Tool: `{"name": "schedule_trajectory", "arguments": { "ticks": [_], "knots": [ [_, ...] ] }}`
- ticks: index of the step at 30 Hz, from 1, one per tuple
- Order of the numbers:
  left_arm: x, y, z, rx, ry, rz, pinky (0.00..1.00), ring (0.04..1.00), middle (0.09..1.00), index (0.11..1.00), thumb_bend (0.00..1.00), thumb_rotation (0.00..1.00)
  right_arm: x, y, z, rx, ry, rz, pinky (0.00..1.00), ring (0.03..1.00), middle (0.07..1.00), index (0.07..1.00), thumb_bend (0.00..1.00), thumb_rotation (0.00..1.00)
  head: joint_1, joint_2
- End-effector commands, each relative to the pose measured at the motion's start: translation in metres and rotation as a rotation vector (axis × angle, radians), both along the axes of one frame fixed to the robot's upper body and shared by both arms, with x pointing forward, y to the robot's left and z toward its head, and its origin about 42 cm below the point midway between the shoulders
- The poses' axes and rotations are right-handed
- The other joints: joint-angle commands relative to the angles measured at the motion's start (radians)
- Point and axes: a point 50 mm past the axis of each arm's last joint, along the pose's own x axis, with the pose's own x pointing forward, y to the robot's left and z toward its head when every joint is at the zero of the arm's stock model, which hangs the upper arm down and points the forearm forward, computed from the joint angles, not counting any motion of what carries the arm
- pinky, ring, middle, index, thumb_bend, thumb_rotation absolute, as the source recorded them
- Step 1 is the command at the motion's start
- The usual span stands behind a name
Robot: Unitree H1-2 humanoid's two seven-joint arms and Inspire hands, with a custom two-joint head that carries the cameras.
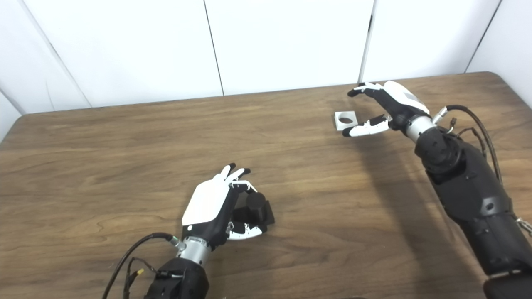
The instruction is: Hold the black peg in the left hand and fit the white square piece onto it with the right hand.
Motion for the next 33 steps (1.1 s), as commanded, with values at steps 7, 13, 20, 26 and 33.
{"name": "schedule_trajectory", "arguments": {
  "ticks": [7, 13, 20, 26, 33],
  "knots": [
    [-0.006, -0.002, -0.006, 0.019, 0.029, -0.026, 0.95, 1.000, 0.911, 0.492, 0.52, 0.06, 0.023, -0.007, 0.044, -0.088, -0.091, 0.027, 0.96, 0.992, 0.940, 0.816, 0.79, 0.30, -0.007, 0.002],
    [-0.007, -0.003, -0.006, 0.018, 0.031, -0.029, 0.95, 1.000, 0.912, 0.492, 0.52, 0.06, 0.029, -0.007, 0.044, -0.120, -0.072, 0.026, 1.00, 0.997, 0.940, 0.815, 0.79, 0.30, -0.011, -0.004],
    [-0.007, -0.004, -0.006, 0.023, 0.034, -0.028, 0.95, 1.000, 0.911, 0.492, 0.52, 0.07, 0.038, -0.008, 0.046, -0.148, -0.066, 0.020, 1.00, 0.994, 0.935, 0.817, 0.79, 0.30, -0.009, -0.004],
    [-0.007, -0.005, -0.005, 0.021, 0.033, -0.026, 0.95, 1.000, 0.912, 0.492, 0.52, 0.07, 0.042, -0.003, 0.050, -0.165, -0.062, 0.033, 0.99, 0.994, 0.937, 0.816, 0.79, 0.32, -0.009, -0.004],
    [-0.008, -0.007, -0.005, 0.018, 0.027, -0.023, 0.95, 1.000, 0.909, 0.492, 0.52, 0.07, 0.049, 0.002, 0.050, -0.179, -0.050, 0.042, 0.99, 0.993, 0.934, 0.808, 0.80, 0.32, -0.002, -0.001]
  ]
}}
